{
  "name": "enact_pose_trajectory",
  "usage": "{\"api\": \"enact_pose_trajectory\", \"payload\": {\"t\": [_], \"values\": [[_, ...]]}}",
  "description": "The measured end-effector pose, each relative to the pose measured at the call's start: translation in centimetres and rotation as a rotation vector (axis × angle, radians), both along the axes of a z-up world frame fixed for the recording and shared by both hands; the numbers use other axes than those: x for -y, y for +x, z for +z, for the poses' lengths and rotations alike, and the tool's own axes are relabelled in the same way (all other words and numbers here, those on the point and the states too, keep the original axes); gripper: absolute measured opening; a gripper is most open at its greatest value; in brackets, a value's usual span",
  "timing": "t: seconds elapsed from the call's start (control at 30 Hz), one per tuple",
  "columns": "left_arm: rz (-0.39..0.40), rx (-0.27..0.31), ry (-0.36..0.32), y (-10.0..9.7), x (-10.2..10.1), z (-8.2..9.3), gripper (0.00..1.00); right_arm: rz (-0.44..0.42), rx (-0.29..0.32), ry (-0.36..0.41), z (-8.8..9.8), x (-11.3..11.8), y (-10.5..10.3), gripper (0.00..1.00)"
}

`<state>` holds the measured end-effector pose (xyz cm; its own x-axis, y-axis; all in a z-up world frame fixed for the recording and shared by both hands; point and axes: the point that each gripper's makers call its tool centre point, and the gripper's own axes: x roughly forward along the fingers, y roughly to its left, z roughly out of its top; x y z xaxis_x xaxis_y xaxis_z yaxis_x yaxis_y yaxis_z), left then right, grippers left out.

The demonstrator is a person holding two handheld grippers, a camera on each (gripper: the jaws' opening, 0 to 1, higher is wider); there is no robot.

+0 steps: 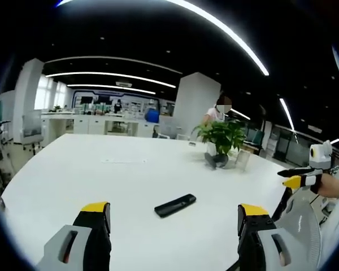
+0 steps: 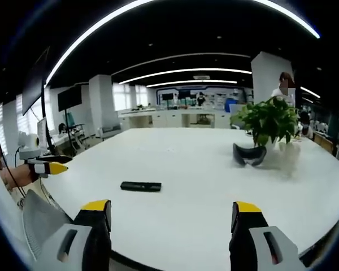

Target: Press the specified remote control buttons in sequence, fully releasing each button before pressing the next.

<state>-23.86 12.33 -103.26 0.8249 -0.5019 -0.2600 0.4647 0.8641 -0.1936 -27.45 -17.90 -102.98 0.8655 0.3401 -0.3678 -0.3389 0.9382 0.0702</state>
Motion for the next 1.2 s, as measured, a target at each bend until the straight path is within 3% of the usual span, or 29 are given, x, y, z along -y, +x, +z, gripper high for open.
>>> {"api": "enact_pose_trajectory", "payload": {"t": [0.03, 0.2, 0.27, 0.5, 0.87, 0.93, 1.2], "values": [[-0.001, -0.002, 0.001, 0.1, 0.0, -0.1, 0.96, 0.000, 0.002, 0.001, 0.0, 0.0, 0.0, 0.87], [-0.004, 0.008, -0.009, 0.5, 0.3, 0.2, 0.96, 0.016, 0.124, 0.017, 2.4, -0.2, 0.9, 0.85], [-0.007, 0.008, -0.015, 0.7, 0.5, 0.2, 0.96, 0.004, 0.132, 0.025, 2.9, 0.0, 1.3, 0.85], [-0.025, -0.006, -0.004, 0.7, 0.6, -0.2, 0.95, 0.009, 0.109, 0.037, 2.5, -0.7, 1.6, 0.85], [-0.022, -0.006, -0.014, 1.0, 0.4, -0.1, 0.95, -0.014, 0.085, 0.051, 1.9, -0.4, 1.4, 0.76], [-0.022, -0.011, -0.013, 1.0, 0.4, -0.3, 0.95, -0.019, 0.068, 0.059, 1.6, -0.1, 1.5, 0.71], [-0.054, -0.044, 0.000, 1.2, 0.9, -1.8, 0.92, -0.029, 0.069, 0.105, 1.7, -0.2, 1.4, 0.69]]}}
